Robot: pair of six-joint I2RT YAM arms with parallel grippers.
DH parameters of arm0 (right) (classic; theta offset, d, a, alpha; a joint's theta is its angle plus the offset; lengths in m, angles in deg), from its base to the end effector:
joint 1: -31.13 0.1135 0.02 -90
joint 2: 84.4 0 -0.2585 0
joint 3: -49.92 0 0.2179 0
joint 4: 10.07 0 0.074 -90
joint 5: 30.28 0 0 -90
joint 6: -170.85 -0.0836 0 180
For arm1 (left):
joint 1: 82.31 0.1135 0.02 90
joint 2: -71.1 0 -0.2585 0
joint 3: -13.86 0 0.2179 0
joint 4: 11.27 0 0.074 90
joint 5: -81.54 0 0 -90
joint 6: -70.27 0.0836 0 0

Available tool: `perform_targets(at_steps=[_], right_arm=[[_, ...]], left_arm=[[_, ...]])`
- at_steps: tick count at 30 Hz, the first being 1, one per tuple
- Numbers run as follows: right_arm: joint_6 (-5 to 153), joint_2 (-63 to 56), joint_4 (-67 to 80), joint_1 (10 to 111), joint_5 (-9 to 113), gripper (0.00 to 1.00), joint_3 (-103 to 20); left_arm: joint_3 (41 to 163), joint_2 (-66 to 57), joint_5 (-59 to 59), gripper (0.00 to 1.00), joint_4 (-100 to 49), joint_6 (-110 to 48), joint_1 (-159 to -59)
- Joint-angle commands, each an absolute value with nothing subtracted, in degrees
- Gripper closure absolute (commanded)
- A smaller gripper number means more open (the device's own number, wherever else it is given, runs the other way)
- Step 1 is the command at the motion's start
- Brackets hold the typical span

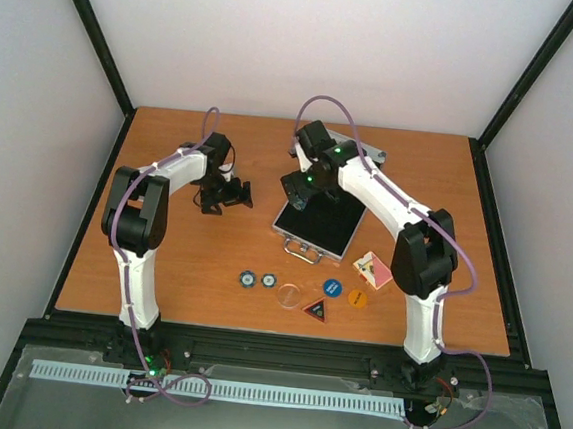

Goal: Pack up texas hold em set

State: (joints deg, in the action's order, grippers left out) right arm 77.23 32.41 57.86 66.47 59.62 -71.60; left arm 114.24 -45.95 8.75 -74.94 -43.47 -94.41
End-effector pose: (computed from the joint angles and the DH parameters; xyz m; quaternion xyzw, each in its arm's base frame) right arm 0.3464 0.2458 0.2214 -0.2661 0.9357 0.0780 0.2180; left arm 0.3587 -0.1022 0.1295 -0.0874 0.9814 -0.1675 0.0333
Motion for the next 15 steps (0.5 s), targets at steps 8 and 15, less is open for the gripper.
perform_targets(at_steps=[8, 15], right_arm=[[77.1, 27.3, 64.3, 65.3, 54.4, 0.00, -71.0], [77.8, 24.1, 65.8, 67.3, 54.9, 0.00, -68.4]], left_arm=[[117.4, -43.1, 3.2, 0.00, -75.7, -40.8, -93.9], [122.1, -38.1, -3.5, 0.00, -79.7, -39.6, -93.9]])
